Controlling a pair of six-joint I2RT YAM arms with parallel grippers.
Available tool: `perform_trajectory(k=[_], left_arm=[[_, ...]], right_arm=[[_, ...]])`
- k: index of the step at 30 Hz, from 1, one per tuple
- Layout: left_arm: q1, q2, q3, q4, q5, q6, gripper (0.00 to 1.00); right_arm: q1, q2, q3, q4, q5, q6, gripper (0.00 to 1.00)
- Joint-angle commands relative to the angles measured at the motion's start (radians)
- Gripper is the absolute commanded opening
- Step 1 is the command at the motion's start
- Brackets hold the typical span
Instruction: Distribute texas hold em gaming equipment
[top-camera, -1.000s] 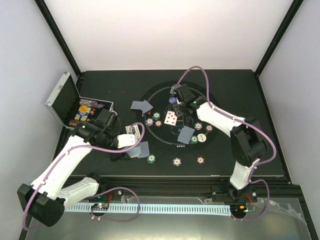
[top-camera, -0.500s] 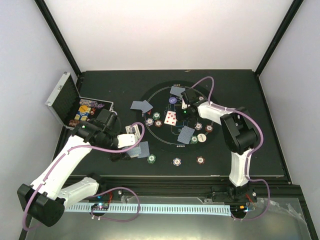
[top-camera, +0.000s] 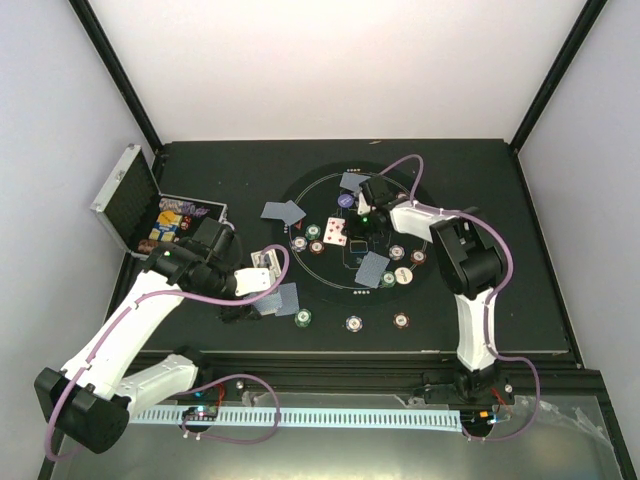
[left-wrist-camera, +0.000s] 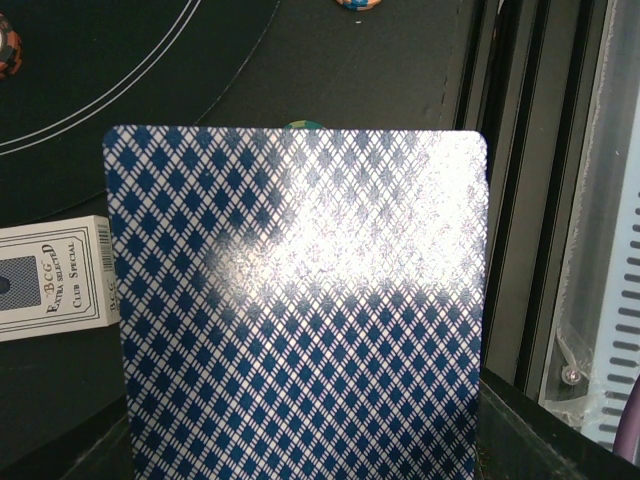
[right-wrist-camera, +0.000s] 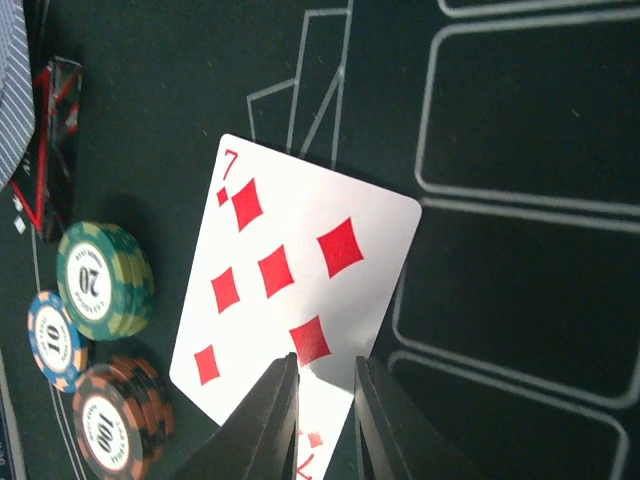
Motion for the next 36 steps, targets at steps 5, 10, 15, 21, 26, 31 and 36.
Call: perform_trajectory(k=[5,10,15,21,26,31,36], left_arm=[[0.001,-0.009,0.040,-0.021,-0.012,0.017,0.02],[0.001,-0.009,0.038,-0.016,-0.001,0.015,0.02],[0.001,-0.009,0.030,-0.005,0.012,0.014,0.02],[0.001,0.006,0.032,0.001,0.028,0.011,0.02],[0.001,0.015,0.033,0.002,0.041,0.007,0.02],[0.001,0.015,0.023,0.004,0.049,0.004,0.02],[0.001,0.015,0.031,0.002,0.049,0.000,0.02]], right_arm=[[-0.013,0.046,0.073,-0.025,-0.046,-0.002,0.19],[-0.012,-0.099,0.029,-0.059,-0.013,-0.031,0.36],[0.034,-0.361,-0.159,0.040,-0.092,0.067,0.62],[0.237,-0.611,-0.374,0.226,-0.209,0.265,0.77],[0.381,-0.682,-0.515,0.448,-0.259,0.435,0.80],[0.472,-0.667,-0.544,0.543,-0.247,0.494,0.80],[0.512,-0.600,-0.515,0.592,-0.273,0.501,0.80]])
